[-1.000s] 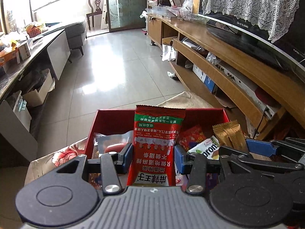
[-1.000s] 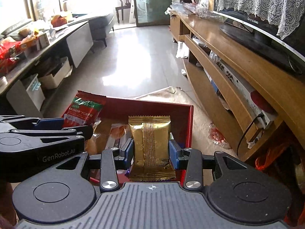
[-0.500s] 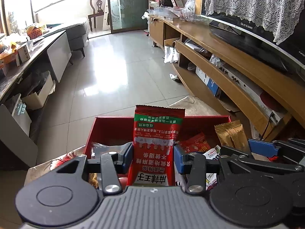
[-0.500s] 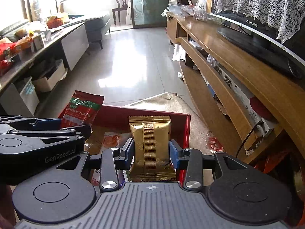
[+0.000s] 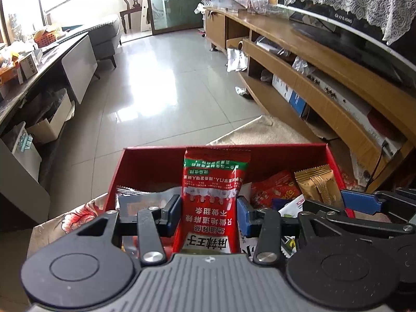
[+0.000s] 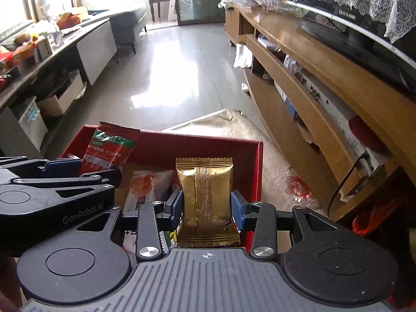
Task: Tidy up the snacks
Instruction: 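Lower the red bag and gold pastry into the box and open both tools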
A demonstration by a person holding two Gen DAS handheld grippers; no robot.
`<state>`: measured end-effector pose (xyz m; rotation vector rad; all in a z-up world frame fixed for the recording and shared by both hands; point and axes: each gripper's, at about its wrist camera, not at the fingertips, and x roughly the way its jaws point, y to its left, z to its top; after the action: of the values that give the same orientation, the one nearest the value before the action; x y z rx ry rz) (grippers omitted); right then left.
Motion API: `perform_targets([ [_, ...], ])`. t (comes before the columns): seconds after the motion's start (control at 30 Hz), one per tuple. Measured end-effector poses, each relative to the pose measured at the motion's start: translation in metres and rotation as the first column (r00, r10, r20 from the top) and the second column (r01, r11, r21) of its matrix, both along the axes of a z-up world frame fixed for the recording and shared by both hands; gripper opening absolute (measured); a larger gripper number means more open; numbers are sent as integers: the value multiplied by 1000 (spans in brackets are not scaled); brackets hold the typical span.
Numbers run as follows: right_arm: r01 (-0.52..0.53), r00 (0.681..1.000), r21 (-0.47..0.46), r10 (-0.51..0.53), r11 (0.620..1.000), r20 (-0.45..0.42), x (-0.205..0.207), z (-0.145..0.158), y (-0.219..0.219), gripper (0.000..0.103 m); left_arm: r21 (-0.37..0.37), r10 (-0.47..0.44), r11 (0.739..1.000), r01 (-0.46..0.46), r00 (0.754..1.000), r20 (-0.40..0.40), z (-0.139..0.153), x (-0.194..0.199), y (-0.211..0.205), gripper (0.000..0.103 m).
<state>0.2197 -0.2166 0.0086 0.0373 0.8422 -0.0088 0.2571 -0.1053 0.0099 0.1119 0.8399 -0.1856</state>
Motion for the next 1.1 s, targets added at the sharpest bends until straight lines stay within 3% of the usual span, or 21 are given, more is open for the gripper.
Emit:
perform_targets([
  [0.37,6,999,17,-6,1000,-48,8,-17,-4,49,39,-8,999,9,1000,-7,-13,4,-8,40],
  [0.53,34,998,31,-32,999,-61,8,-19,-10,50,-2,-16,1000,16,999,-32,-9,5,-6,42],
  [1.1,47,997,63,-43,997,-66,-1,-13,-12,68,-24,24,999,-25,999,-39,4,-6,12,46],
])
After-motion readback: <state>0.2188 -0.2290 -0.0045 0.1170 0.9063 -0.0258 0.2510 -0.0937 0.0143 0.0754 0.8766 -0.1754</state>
